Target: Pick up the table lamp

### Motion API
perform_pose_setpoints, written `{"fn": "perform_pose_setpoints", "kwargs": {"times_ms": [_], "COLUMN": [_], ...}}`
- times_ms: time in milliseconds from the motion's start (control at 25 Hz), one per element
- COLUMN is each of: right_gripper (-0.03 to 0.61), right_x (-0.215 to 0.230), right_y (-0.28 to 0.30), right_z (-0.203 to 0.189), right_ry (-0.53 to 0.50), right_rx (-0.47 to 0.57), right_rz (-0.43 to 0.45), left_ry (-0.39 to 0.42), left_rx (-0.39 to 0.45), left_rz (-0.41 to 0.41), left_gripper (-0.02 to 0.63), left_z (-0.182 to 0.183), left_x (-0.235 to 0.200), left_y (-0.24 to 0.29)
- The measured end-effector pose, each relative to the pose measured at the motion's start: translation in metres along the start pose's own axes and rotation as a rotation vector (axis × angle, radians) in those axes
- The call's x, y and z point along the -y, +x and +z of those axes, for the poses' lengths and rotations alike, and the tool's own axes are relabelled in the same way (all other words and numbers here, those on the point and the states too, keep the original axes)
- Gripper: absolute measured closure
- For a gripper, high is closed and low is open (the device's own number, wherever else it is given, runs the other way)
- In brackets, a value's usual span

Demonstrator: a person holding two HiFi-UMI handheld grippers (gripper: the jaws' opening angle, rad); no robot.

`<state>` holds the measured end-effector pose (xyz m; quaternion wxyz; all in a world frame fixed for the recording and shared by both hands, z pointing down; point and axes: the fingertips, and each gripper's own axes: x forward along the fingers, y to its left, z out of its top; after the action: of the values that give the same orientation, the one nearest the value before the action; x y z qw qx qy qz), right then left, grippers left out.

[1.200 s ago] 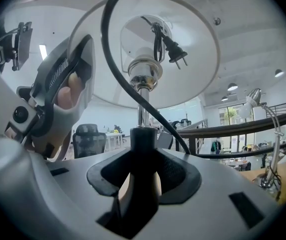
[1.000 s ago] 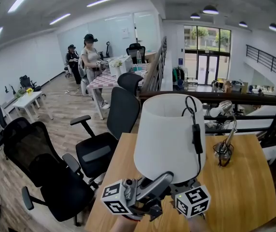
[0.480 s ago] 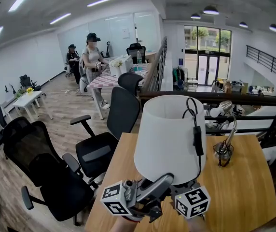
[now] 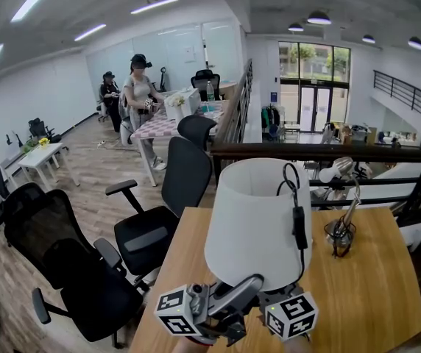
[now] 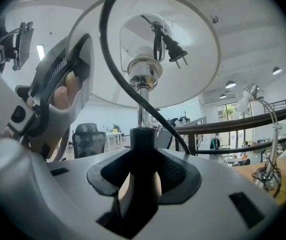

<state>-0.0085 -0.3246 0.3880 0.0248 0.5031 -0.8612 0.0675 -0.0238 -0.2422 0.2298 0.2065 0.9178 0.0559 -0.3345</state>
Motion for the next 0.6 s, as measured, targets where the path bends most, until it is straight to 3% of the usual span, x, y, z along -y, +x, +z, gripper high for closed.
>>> {"fn": "perform_pose_setpoints", "kwargs": {"times_ms": [600], "right_gripper": [0.425], "right_x": [0.0016], "right_y": [0.0022], "right_z": [0.0003], "right_ry": [0.003], "right_rx": [0.01], "right_rz": [0.0], "left_ry": [-0.003], "left_rx": [0.007], "left_rz": [-0.001], "left_gripper": [0.603], "left_z": [-0.0001], "left_x": [-0.0021], "left_y": [-0.0007]}}
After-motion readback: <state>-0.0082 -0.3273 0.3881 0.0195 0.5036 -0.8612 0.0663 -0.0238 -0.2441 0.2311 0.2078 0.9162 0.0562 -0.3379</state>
